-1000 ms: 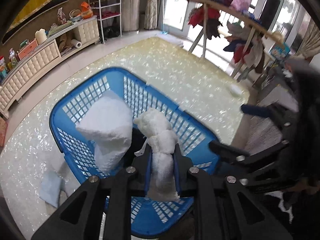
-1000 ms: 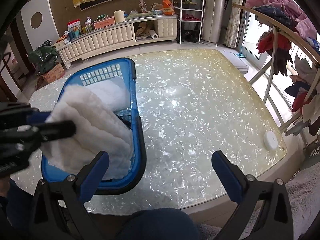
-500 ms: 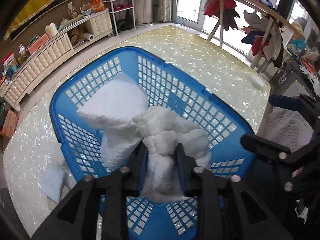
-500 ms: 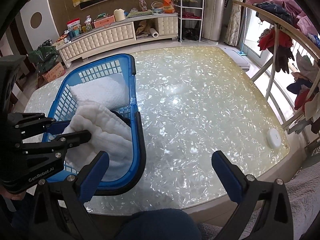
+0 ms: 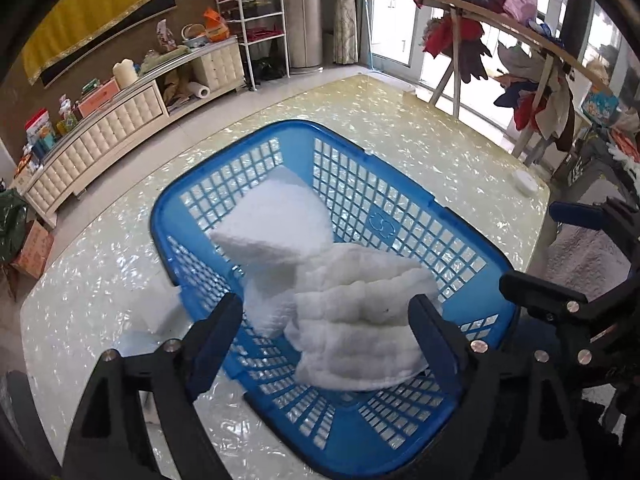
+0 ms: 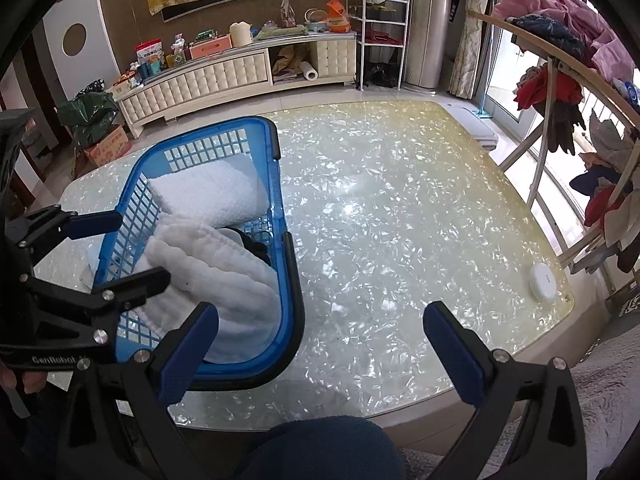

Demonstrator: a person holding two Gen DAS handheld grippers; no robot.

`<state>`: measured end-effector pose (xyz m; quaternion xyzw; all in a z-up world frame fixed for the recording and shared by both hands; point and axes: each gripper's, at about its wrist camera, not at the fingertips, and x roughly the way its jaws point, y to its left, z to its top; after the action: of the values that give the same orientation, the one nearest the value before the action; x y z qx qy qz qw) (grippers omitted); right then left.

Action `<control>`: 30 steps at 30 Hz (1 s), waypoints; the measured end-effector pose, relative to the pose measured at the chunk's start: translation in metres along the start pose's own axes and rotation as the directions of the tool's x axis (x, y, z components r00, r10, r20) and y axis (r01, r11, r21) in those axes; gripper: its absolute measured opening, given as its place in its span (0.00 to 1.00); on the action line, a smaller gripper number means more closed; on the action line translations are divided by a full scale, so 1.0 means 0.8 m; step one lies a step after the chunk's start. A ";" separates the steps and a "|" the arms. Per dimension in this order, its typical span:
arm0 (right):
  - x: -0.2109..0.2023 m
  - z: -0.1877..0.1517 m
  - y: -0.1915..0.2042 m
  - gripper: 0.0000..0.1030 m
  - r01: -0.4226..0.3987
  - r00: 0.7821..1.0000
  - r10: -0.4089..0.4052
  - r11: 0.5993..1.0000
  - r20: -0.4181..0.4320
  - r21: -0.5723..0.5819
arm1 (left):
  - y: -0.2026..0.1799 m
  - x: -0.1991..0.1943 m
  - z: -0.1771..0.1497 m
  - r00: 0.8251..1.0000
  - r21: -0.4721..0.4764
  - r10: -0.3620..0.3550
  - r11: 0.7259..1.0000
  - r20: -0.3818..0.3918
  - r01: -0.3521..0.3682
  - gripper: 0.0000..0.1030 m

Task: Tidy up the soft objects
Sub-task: 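Carry the white padded cloth over the basket with the left tool and release it, then move both tools back toward the light blue cloth and grey felt pad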

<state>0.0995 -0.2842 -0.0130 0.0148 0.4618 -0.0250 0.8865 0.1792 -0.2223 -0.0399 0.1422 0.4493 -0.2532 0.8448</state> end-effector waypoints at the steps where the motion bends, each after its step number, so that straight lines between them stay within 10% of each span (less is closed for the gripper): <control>1: -0.002 0.000 0.002 1.00 0.001 1.000 -0.001 1.000 0.003 -0.004 | 0.003 -0.003 0.001 1.000 -0.006 -0.006 1.000 0.004 0.006 0.81; 30: -0.058 0.002 0.179 0.99 -0.016 0.992 0.049 0.962 0.114 -0.272 | 0.134 -0.155 -0.122 0.979 -0.170 0.057 0.985 0.194 -0.023 1.00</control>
<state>0.0827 -0.1397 0.0267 -0.1005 0.4068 0.0521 0.9065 0.1135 -0.0504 0.0107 0.0543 0.3796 -0.2106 0.8992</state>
